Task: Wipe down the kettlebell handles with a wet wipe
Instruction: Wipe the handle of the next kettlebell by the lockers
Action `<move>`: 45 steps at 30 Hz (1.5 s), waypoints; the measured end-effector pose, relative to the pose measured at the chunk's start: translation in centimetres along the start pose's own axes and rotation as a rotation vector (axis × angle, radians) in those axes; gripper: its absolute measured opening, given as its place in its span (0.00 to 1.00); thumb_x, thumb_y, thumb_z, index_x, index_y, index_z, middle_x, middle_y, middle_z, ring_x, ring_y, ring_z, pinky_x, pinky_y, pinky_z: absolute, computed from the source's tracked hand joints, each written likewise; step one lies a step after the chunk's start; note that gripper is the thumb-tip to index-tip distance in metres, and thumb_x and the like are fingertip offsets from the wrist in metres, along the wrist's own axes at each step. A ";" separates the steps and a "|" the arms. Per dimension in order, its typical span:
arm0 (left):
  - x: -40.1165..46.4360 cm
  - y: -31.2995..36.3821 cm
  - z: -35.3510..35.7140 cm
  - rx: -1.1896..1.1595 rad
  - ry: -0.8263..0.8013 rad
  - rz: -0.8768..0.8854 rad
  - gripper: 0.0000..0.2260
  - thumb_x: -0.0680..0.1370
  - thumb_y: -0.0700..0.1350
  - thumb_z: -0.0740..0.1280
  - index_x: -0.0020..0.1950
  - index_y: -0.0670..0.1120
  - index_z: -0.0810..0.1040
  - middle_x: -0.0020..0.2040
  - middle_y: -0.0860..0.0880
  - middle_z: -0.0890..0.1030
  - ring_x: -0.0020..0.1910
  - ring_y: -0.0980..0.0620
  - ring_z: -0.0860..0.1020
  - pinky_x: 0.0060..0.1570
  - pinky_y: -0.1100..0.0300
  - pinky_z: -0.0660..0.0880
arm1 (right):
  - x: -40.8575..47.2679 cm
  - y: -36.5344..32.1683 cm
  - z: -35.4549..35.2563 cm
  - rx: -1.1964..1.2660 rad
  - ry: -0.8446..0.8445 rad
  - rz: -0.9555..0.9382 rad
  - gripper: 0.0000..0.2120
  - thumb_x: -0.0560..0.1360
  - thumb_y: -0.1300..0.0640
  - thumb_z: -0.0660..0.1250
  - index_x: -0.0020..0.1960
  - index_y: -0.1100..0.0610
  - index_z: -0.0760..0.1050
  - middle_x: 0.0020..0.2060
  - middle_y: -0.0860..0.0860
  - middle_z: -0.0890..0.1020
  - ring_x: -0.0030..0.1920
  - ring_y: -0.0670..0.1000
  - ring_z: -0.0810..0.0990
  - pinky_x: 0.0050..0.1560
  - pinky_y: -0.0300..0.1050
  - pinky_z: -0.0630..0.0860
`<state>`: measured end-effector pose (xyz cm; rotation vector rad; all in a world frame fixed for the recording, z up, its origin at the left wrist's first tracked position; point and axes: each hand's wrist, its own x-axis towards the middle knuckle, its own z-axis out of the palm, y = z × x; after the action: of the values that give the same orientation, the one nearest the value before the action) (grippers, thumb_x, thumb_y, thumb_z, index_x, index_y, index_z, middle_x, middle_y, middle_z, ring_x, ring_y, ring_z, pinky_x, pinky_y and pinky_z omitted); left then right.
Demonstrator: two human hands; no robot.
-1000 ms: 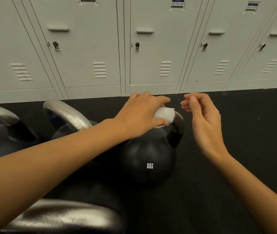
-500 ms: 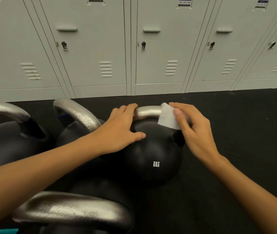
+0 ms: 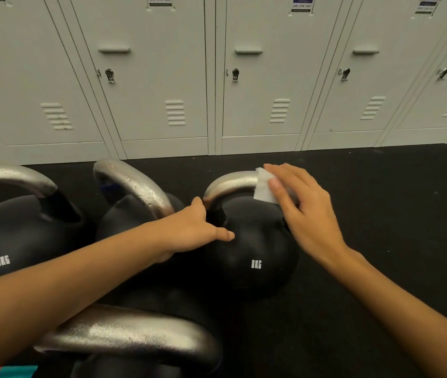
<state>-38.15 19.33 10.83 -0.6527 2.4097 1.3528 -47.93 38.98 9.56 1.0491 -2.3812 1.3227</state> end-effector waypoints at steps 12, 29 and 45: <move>0.0 0.8 -0.4 -0.009 -0.048 -0.036 0.28 0.66 0.54 0.77 0.61 0.45 0.74 0.55 0.48 0.82 0.53 0.48 0.81 0.60 0.50 0.76 | -5.6 3.4 1.5 0.486 0.127 0.619 0.20 0.84 0.45 0.52 0.73 0.46 0.69 0.65 0.42 0.77 0.65 0.39 0.73 0.62 0.33 0.69; -2.2 0.0 0.0 0.105 -0.165 -0.139 0.19 0.81 0.46 0.63 0.70 0.42 0.66 0.64 0.46 0.70 0.60 0.49 0.73 0.54 0.61 0.77 | 4.6 -3.2 3.4 -0.881 -0.184 -0.535 0.18 0.82 0.51 0.52 0.52 0.55 0.80 0.41 0.52 0.83 0.39 0.57 0.82 0.60 0.56 0.72; -3.8 -0.5 -1.2 0.241 -0.201 -0.113 0.14 0.83 0.49 0.58 0.64 0.43 0.72 0.59 0.45 0.78 0.50 0.51 0.76 0.48 0.61 0.75 | 4.8 -7.9 7.1 -1.361 -0.893 -0.872 0.15 0.82 0.54 0.57 0.66 0.49 0.75 0.63 0.48 0.77 0.67 0.53 0.71 0.75 0.59 0.46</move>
<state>-34.74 18.94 12.86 -0.5502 2.2882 1.0102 -45.00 28.27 13.00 1.8243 -1.9198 -1.1144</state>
